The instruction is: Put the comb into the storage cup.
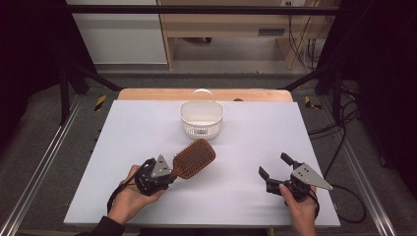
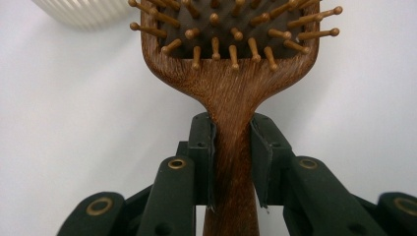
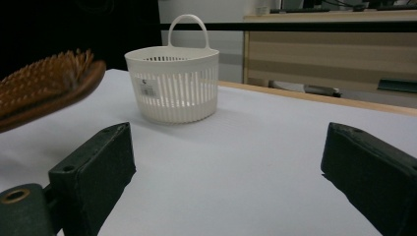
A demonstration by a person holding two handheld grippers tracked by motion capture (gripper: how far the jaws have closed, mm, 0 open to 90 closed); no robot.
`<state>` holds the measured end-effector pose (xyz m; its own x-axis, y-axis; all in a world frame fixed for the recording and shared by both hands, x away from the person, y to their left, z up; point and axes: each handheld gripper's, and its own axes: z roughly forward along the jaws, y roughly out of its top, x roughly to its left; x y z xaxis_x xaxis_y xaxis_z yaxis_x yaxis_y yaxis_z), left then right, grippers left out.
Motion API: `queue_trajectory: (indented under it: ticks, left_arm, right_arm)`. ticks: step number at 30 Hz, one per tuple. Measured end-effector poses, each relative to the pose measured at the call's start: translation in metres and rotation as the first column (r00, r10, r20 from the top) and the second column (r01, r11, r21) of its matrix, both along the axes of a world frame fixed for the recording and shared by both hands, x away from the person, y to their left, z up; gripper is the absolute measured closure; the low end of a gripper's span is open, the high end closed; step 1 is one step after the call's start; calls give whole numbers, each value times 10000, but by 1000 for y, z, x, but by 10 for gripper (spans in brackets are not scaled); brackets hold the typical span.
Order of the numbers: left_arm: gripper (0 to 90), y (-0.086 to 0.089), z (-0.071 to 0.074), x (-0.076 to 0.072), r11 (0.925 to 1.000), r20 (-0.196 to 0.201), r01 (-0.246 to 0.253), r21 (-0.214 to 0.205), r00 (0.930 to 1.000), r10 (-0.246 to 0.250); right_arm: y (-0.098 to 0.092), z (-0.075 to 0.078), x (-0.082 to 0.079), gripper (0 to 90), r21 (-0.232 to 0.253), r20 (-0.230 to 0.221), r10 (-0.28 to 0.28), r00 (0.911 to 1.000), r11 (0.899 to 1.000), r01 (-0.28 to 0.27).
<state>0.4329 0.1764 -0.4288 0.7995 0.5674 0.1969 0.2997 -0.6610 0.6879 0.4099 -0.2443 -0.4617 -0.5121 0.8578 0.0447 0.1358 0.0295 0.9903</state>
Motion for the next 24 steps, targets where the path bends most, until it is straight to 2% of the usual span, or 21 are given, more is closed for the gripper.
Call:
queue_trajectory:
  ticks: [3, 5, 7, 8, 13, 17, 19, 20, 21, 22, 24]
  left_arm:
    - [723, -2, 6, -1, 9957, 581, -167, -908, 9981, 220]
    - [723, -3, 9, -2, 9892, 942, -186, -1453, 9950, 326]
    - [723, -4, 12, -3, 9843, 1316, -208, -1754, 9903, 443]
    - [723, -4, 12, -3, 9783, 1413, -181, -2063, 9888, 481]
    - [723, -6, 7, -3, 9619, 1831, -137, -2731, 9809, 660]
    - [723, -7, 2, -3, 9522, 2145, -27, -3054, 9741, 716]
    - [723, -7, -1, -2, 9424, 2091, -19, -3346, 9749, 762]
    - [723, -7, -3, -2, 9409, 2075, -18, -3388, 9752, 766]
    - [723, -7, -3, -3, 9437, 2110, 18, -3308, 9748, 721]
    - [723, -7, -4, -3, 9428, 2099, 39, -3332, 9752, 702]
    - [723, -6, -7, -4, 9363, 2021, 29, -3512, 9767, 728]
  right_arm:
    - [4, 0, -1, 57, 227, -91, 262, 9996, 9994, -259]
    - [7, 1, -1, 54, 233, -102, 374, 9992, 9990, -372]
    - [10, 2, -1, 51, 277, -125, 429, 9990, 9987, -426]
    - [11, 2, -1, 50, 285, -139, 455, 9989, 9986, -451]
    - [21, 2, -1, 50, 459, -244, 460, 9986, 9979, -448]
    - [36, 8, 1, 61, 1017, -583, 667, 9961, 9930, -605]
    - [44, 13, 3, 69, 1206, -745, 930, 9929, 9892, -836]
    - [49, 15, 4, 69, 1329, -829, 1044, 9911, 9868, -929]
    - [53, 18, 5, 69, 1480, -855, 1161, 9895, 9836, -1026]
    - [58, 20, 6, 69, 1594, -922, 1277, 9875, 9808, -1120]
    - [68, 26, 9, 67, 1790, -1004, 1588, 9822, 9740, -1391]
